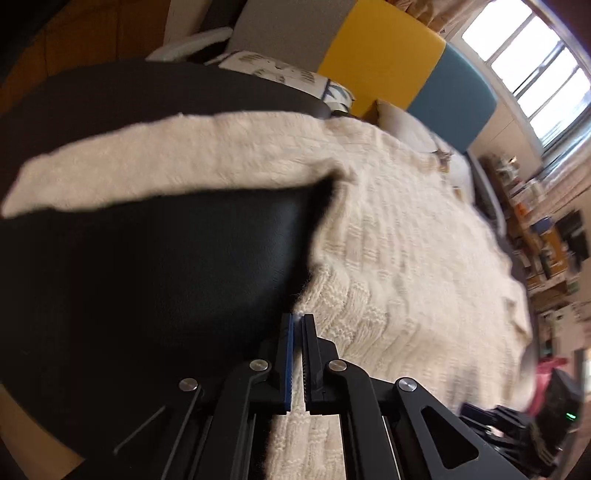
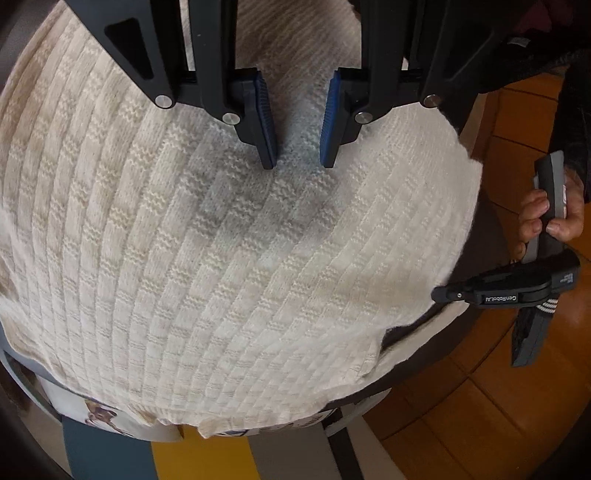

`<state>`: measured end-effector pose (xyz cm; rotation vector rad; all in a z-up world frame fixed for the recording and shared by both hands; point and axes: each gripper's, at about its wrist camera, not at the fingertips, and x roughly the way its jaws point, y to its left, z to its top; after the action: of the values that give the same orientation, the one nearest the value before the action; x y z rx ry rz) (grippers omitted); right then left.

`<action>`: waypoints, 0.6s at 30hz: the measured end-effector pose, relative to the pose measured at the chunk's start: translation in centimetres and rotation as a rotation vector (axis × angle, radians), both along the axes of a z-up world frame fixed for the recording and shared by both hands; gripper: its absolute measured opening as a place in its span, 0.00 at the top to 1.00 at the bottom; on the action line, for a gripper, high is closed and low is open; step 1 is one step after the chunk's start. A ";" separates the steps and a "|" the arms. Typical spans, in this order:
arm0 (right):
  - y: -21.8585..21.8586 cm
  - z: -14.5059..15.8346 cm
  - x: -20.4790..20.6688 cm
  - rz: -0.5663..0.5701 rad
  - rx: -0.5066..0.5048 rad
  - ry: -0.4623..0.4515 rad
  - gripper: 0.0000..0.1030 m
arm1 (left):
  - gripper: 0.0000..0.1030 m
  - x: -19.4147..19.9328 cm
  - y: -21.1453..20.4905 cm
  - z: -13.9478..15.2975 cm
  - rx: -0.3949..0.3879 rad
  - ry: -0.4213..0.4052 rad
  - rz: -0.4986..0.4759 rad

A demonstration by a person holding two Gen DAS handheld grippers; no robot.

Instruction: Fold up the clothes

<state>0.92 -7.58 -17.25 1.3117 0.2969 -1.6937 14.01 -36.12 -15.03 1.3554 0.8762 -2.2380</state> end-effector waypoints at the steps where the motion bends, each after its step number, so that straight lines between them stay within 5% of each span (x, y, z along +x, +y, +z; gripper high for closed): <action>1: 0.2 0.0 -0.1 0.005 0.004 -0.008 0.78 | 0.96 -0.2 0.1 -0.5 0.005 -0.037 -0.020; 4: 1.5 -0.1 -1.1 -0.005 -0.001 -0.057 0.85 | 0.95 0.8 2.4 -0.5 -0.004 -0.045 -0.107; 5: 2.0 -0.3 -1.6 -0.020 -0.019 -0.088 0.85 | 0.94 1.3 3.2 -0.2 -0.063 -0.057 -0.113; 10: 3.4 -0.5 -2.1 -0.086 -0.113 -0.156 0.83 | 0.95 3.2 3.8 2.9 -0.144 0.014 -0.008; 12: 6.0 -0.3 -3.0 -0.167 -0.143 -0.158 0.83 | 0.94 2.4 5.0 3.9 -0.092 0.076 -0.037; 18: 16.2 0.1 -6.6 -0.472 -0.235 -0.178 0.76 | 0.93 0.4 9.8 3.9 -0.099 0.092 -0.194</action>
<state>-5.66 8.61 -17.15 1.4133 -0.3329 -1.9073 14.43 -26.33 -11.15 1.3515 0.6784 -2.4726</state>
